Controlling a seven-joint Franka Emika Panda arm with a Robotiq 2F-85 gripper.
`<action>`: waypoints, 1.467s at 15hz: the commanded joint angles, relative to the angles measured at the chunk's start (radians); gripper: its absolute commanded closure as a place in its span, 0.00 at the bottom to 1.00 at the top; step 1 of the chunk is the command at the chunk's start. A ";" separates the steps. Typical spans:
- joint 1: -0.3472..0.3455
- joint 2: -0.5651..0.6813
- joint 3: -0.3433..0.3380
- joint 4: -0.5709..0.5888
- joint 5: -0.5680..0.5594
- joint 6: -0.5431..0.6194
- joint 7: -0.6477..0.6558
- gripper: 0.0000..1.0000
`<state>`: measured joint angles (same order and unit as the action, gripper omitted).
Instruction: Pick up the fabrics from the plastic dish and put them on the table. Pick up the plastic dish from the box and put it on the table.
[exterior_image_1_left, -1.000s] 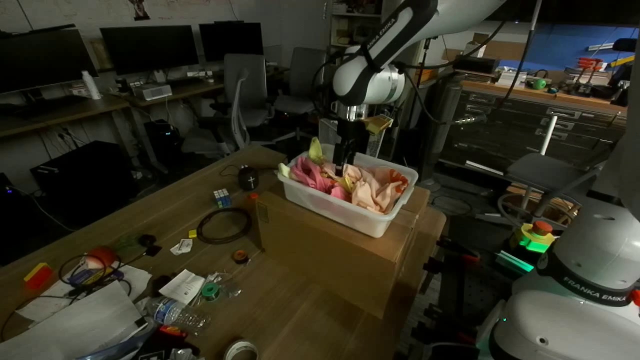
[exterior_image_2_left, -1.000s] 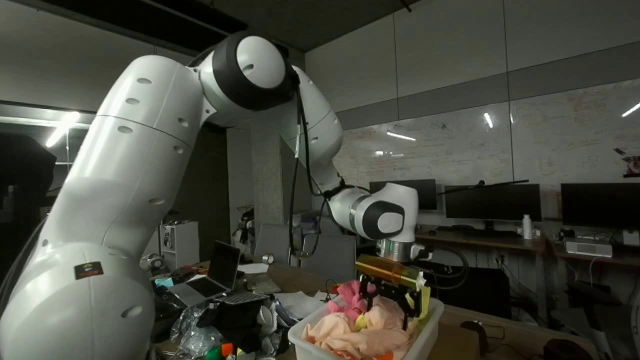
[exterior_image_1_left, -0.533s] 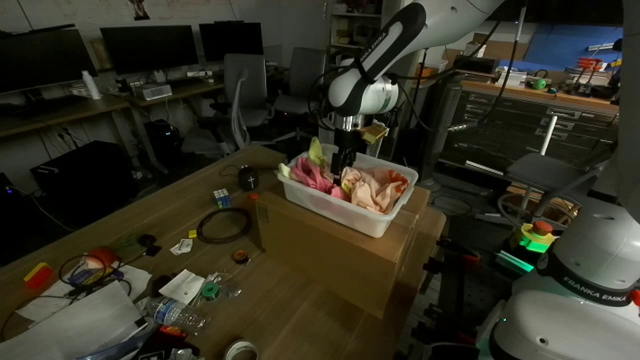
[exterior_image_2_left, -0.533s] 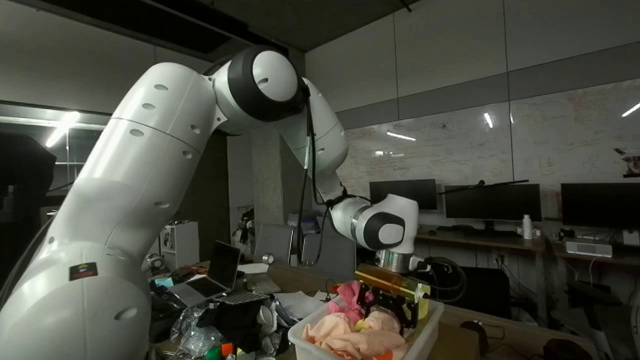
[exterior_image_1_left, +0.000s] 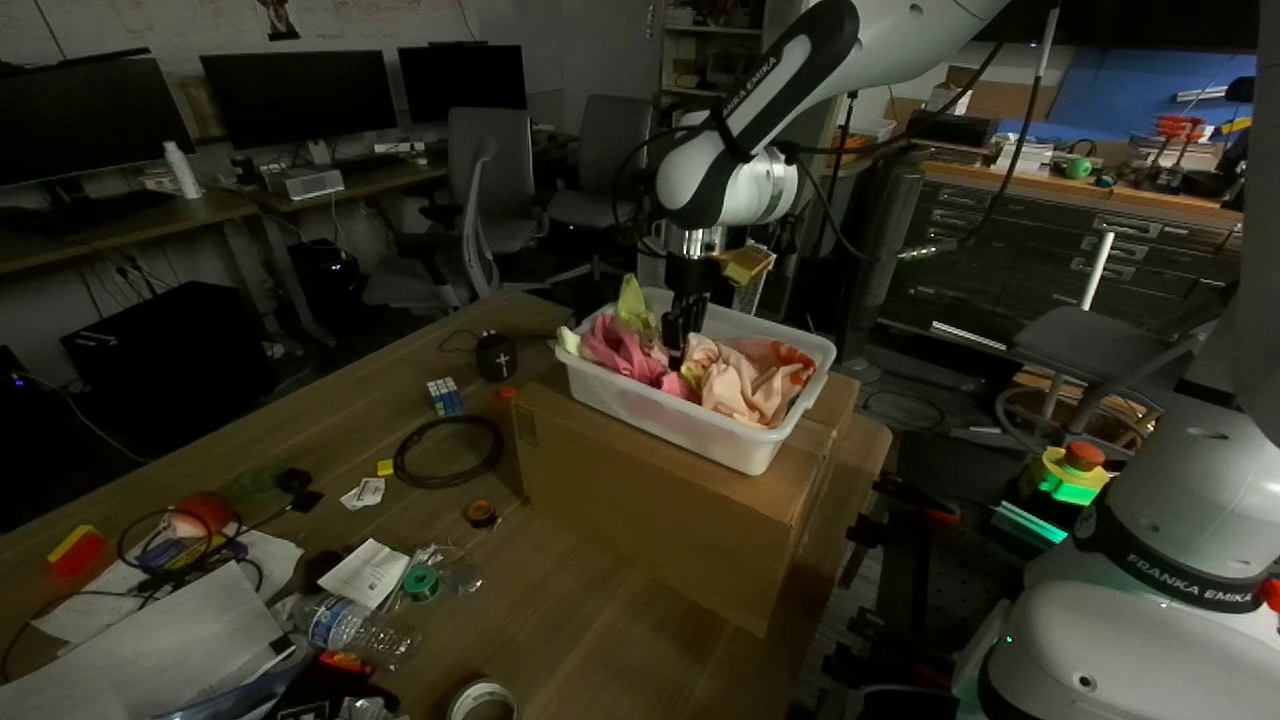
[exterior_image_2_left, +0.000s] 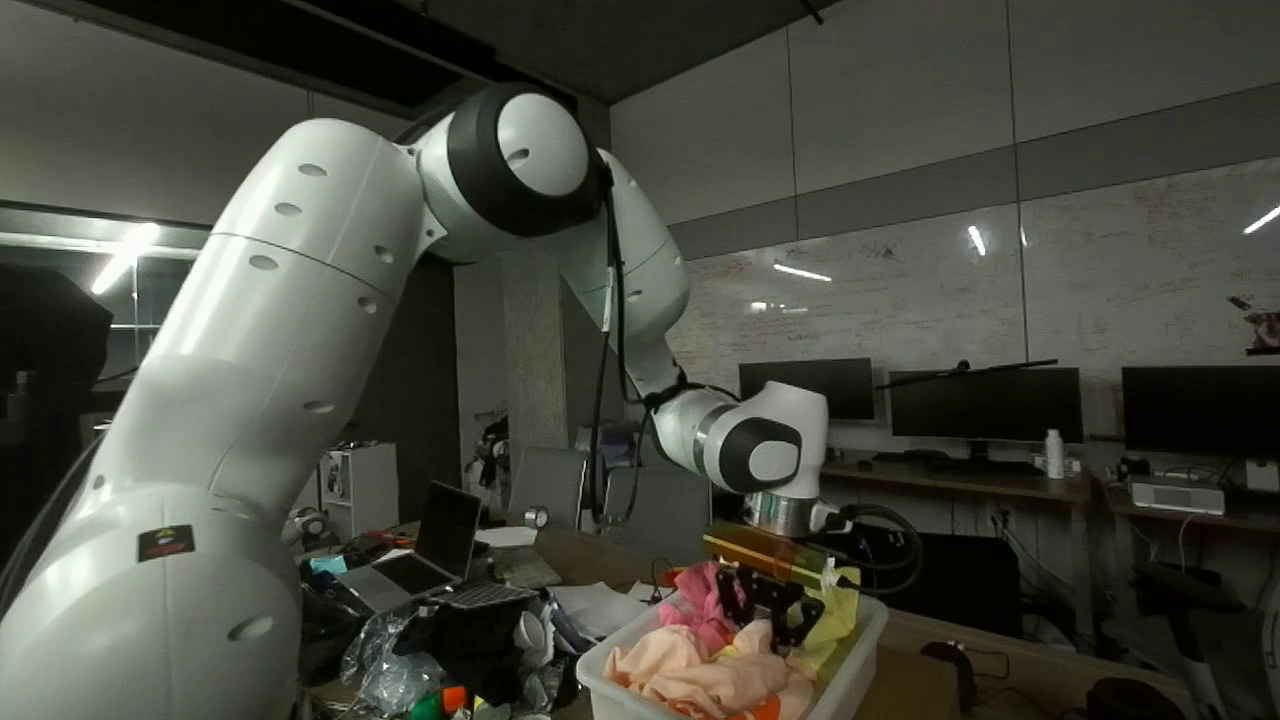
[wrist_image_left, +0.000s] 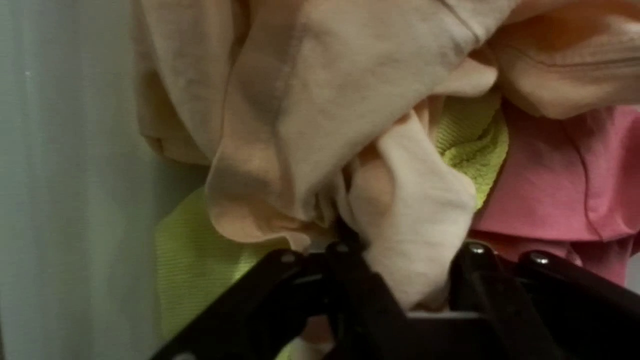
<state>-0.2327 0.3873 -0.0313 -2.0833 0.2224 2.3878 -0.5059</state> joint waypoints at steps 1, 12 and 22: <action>-0.008 -0.090 0.013 -0.073 0.006 0.022 0.001 0.94; -0.003 -0.345 -0.027 -0.192 0.018 -0.021 -0.004 0.96; 0.055 -0.732 -0.099 -0.117 -0.111 -0.161 0.165 0.96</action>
<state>-0.2143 -0.2487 -0.1124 -2.2308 0.1499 2.2793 -0.4131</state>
